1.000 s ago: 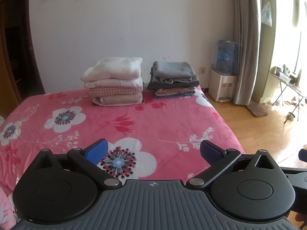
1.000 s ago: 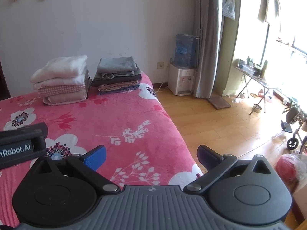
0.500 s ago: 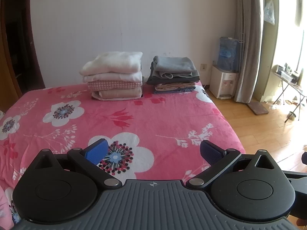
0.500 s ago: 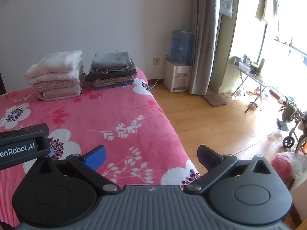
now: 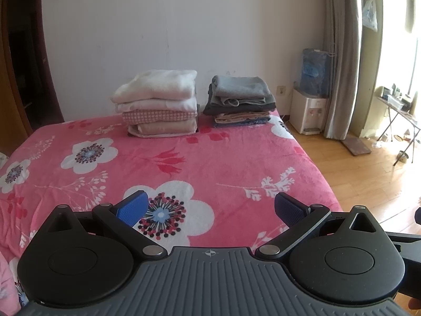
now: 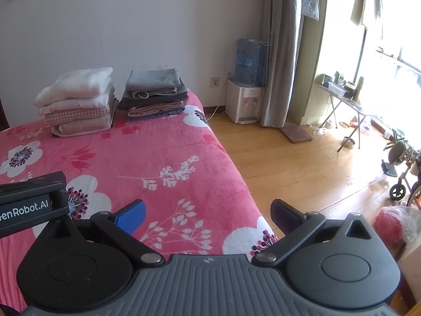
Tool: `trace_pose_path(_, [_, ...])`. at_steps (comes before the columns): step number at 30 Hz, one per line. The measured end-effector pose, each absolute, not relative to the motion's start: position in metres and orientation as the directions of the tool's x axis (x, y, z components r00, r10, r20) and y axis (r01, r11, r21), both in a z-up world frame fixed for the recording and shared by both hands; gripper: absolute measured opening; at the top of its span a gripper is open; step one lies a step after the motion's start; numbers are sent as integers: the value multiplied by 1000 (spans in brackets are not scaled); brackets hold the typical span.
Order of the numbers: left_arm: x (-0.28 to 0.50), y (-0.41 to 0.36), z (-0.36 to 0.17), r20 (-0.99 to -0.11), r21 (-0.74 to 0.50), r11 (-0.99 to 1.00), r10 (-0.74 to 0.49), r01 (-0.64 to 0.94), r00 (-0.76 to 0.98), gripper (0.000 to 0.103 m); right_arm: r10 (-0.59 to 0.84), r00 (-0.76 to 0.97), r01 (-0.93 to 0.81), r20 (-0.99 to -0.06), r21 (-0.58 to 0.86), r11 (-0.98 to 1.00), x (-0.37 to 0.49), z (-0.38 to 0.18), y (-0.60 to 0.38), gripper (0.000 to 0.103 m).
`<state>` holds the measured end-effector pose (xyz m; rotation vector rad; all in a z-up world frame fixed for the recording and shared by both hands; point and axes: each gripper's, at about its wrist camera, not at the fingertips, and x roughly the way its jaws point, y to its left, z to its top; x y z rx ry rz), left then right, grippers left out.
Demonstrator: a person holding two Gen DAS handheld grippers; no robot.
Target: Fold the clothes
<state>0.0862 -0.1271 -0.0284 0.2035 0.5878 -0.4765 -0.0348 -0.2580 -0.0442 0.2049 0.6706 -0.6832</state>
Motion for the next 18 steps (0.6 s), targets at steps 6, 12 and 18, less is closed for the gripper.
trace_pose_path(6, [85, -125, -28, -573, 55, 873, -370, 485, 731, 103, -515, 579, 641, -633, -37, 767, -34, -45, -257, 103])
trace_pose_path(12, [87, -122, -27, -568, 55, 879, -363, 474, 738, 103, -513, 582, 637, -631, -39, 770, -33, -44, -253, 103])
trace_pose_path(18, [90, -118, -28, -570, 53, 882, -358, 468, 739, 103, -512, 582, 633, -632, -43, 773, -31, -44, -249, 103])
